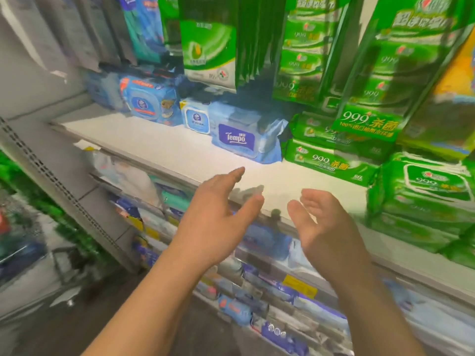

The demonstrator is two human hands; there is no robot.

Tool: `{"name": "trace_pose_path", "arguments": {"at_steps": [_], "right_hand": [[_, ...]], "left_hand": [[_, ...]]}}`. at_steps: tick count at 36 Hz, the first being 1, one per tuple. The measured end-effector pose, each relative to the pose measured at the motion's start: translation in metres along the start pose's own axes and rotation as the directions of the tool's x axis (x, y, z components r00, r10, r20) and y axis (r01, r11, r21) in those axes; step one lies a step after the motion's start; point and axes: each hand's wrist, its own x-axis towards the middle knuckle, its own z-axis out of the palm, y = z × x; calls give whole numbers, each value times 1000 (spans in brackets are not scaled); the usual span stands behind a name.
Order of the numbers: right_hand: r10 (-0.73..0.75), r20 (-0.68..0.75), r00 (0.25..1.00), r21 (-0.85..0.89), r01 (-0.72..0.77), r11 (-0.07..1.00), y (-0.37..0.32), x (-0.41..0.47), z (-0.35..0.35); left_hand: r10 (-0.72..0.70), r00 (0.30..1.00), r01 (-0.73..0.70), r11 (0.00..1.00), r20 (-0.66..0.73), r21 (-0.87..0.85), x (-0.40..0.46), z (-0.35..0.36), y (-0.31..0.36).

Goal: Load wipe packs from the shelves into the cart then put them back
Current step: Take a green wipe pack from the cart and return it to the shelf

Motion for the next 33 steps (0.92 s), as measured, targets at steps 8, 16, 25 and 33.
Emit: {"name": "trace_pose_path", "arguments": {"at_steps": [8,16,25,33], "right_hand": [[-131,210,969,-427,211,879,-34,-25,44],[-231,229,946,-607,324,726,-87,-63,126],[-134,419,898,-675,407,615,-170,-114,240],[-164,572,803,-588,541,601,-229,-163,342]], "left_hand": [[25,999,-37,961,45,275,-32,-54,-55],[-80,996,61,940,43,337,-76,-133,-129],[-302,950,310,897,-75,314,-148,-244,-226],[-457,871,490,834,-180,253,-207,-322,-296]]}}
